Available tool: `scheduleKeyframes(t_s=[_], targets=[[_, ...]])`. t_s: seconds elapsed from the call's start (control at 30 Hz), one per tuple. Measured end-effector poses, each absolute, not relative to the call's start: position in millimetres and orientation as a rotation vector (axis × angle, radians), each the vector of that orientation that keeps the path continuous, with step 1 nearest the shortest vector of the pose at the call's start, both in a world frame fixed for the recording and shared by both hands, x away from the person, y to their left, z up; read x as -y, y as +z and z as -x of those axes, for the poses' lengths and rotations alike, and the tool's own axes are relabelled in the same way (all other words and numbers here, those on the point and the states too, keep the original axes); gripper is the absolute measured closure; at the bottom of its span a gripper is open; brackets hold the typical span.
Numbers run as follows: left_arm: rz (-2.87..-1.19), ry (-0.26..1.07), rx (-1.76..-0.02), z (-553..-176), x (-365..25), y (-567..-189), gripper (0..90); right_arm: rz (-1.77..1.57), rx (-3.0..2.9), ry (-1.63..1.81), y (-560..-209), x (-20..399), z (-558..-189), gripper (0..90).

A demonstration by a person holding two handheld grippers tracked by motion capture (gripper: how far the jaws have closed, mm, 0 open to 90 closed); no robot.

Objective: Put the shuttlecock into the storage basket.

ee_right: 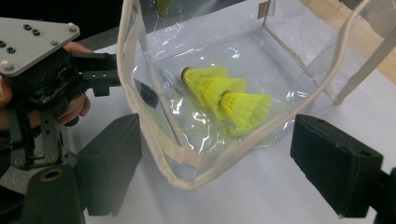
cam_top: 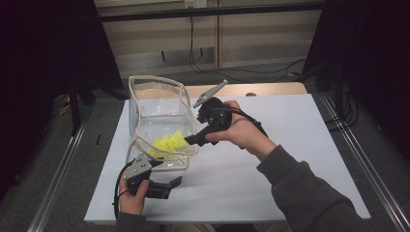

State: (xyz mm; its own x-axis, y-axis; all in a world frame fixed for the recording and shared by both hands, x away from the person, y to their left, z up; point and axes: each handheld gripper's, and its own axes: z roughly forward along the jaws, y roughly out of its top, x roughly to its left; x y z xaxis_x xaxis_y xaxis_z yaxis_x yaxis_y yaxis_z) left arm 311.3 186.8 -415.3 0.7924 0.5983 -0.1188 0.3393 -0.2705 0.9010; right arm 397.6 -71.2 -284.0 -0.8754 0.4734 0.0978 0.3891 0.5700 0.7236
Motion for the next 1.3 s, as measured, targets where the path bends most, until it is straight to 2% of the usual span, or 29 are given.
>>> scheduleKeyframes(t_s=[0.7, 1.3], targets=[[-1.887, 0.296, -0.709, -311.2, -187.4, -414.9, 3.9, -0.725, -2.66, 1.236, -295.9, 112.0, -383.3, 15.6], [-1.89, 0.302, -0.705, -311.2, -187.3, -414.6, 3.9, -0.778, -2.629, 1.244, -321.7, 149.6, -375.8, 15.3]])
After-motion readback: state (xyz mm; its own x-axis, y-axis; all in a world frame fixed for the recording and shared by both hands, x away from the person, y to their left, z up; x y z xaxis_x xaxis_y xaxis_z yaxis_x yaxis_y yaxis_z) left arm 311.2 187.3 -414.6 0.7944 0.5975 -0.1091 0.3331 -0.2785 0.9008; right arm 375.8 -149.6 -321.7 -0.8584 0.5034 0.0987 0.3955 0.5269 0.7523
